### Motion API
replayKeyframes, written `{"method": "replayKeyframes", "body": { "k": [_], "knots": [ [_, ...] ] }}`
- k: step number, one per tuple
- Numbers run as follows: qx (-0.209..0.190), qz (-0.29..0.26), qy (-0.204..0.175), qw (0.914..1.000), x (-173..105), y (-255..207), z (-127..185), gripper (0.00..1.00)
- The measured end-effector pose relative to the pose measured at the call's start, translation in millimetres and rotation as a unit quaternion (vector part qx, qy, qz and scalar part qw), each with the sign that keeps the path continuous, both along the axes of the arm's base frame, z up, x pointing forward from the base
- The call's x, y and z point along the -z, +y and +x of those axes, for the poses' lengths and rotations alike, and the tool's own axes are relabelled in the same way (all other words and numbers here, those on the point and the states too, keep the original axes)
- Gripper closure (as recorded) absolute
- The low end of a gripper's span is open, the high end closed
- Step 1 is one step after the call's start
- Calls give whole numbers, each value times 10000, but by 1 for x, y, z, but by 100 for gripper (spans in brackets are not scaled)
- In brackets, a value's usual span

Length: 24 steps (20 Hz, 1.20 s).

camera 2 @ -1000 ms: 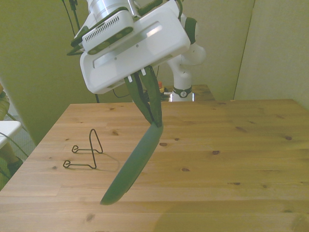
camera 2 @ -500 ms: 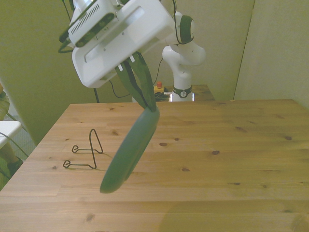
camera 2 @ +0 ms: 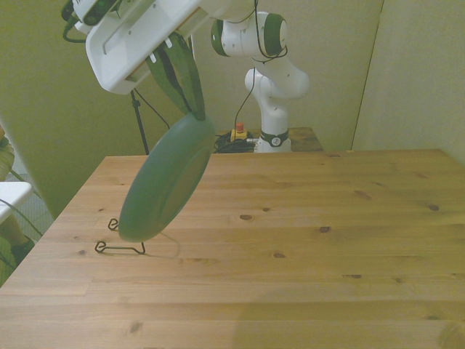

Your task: Load the plate

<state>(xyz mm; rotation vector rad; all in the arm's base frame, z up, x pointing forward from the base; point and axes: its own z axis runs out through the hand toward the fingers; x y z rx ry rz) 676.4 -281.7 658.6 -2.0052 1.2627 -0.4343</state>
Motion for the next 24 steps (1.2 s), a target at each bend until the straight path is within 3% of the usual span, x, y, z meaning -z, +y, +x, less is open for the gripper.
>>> {"method": "replayKeyframes", "body": {
  "k": [10,15,24],
  "knots": [
    [34,-111,254,9996,16,-19,-38,100],
    [184,36,134,9997,11,-61,-73,100],
    [319,325,126,9989,39,-122,-98,100]
  ]
}}
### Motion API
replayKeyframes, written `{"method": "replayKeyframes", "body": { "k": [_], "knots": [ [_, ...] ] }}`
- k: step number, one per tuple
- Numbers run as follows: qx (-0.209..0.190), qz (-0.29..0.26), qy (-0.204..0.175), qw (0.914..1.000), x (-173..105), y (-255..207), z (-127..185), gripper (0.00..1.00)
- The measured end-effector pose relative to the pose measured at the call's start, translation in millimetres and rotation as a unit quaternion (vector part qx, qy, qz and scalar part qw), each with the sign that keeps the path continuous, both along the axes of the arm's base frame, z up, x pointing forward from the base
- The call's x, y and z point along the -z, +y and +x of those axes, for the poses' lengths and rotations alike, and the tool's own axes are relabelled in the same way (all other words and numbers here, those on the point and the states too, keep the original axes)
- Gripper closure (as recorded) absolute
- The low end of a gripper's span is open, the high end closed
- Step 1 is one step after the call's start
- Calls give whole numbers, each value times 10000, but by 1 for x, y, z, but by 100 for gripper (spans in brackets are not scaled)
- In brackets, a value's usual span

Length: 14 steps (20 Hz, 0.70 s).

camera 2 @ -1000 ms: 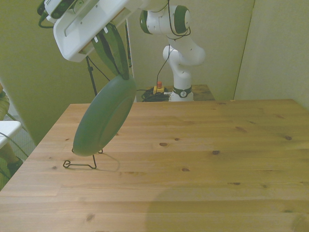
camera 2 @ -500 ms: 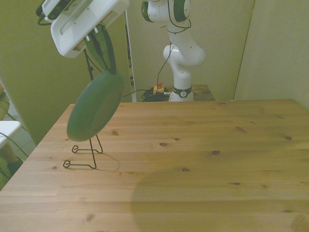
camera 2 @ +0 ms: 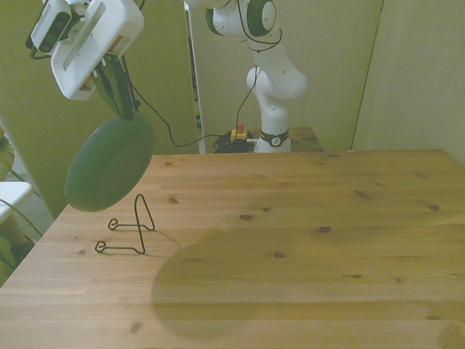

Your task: Load the plate

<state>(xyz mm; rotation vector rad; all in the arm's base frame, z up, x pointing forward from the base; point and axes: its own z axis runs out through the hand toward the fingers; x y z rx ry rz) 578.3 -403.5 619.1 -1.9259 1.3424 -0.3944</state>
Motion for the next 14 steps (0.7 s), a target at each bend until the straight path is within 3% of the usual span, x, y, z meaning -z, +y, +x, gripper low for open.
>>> {"method": "replayKeyframes", "body": {
  "k": [9,14],
  "knots": [
    [-113,315,66,9994,25,-21,5,100],
    [-201,354,86,9991,23,-23,4,100]
  ]
}}
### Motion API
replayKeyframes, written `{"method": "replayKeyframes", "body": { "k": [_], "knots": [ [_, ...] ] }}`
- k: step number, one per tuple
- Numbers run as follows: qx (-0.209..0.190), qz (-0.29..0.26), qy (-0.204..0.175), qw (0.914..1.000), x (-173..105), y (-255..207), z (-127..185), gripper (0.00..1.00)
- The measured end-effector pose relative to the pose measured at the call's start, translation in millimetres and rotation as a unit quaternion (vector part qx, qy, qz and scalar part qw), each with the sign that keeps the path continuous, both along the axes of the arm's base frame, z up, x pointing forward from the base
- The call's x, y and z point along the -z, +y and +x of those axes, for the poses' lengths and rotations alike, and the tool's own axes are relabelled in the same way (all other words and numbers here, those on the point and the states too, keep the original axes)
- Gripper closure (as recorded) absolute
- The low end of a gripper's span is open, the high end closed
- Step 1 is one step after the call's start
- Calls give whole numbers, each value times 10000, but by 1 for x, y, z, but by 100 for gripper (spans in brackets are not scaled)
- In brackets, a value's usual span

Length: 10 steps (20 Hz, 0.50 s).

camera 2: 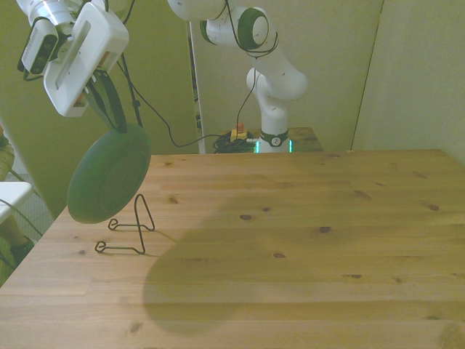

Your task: Load the plate

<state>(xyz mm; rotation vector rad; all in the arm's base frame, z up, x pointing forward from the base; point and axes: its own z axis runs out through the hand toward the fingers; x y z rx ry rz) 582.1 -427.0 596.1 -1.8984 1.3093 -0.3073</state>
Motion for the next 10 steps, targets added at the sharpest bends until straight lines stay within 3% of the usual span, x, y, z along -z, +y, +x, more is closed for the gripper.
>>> {"method": "replayKeyframes", "body": {
  "k": [10],
  "knots": [
    [-44,220,139,9997,27,-20,-14,100]
  ]
}}
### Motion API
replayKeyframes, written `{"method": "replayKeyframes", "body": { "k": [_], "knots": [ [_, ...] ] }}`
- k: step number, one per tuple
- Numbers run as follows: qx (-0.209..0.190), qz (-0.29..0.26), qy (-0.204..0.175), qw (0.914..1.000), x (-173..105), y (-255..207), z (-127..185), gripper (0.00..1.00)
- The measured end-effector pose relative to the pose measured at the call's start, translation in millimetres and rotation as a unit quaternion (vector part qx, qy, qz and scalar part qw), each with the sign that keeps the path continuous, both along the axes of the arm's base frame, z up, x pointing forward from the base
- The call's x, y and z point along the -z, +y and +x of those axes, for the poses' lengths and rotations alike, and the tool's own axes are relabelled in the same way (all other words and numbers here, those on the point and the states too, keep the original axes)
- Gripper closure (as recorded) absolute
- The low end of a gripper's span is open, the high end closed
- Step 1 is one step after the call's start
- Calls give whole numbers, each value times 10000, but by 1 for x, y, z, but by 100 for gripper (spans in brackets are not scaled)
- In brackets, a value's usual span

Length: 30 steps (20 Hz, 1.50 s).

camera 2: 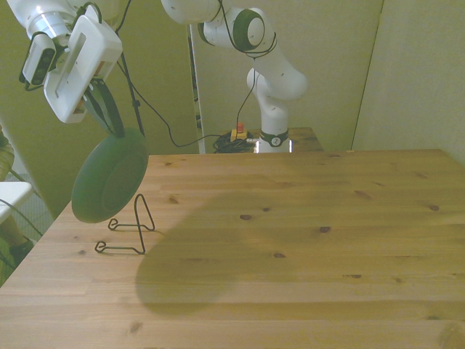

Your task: Load the plate

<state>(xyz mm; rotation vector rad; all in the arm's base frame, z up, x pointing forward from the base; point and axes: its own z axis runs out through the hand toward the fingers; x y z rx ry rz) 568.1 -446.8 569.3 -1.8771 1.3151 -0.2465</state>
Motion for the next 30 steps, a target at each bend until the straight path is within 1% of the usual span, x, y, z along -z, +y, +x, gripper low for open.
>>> {"method": "replayKeyframes", "body": {
  "k": [7,20,30],
  "knots": [
    [-4,84,63,9999,21,-10,-4,100],
    [77,206,178,9996,55,-35,-27,100],
    [77,249,244,9994,75,-42,-25,100]
  ]
}}
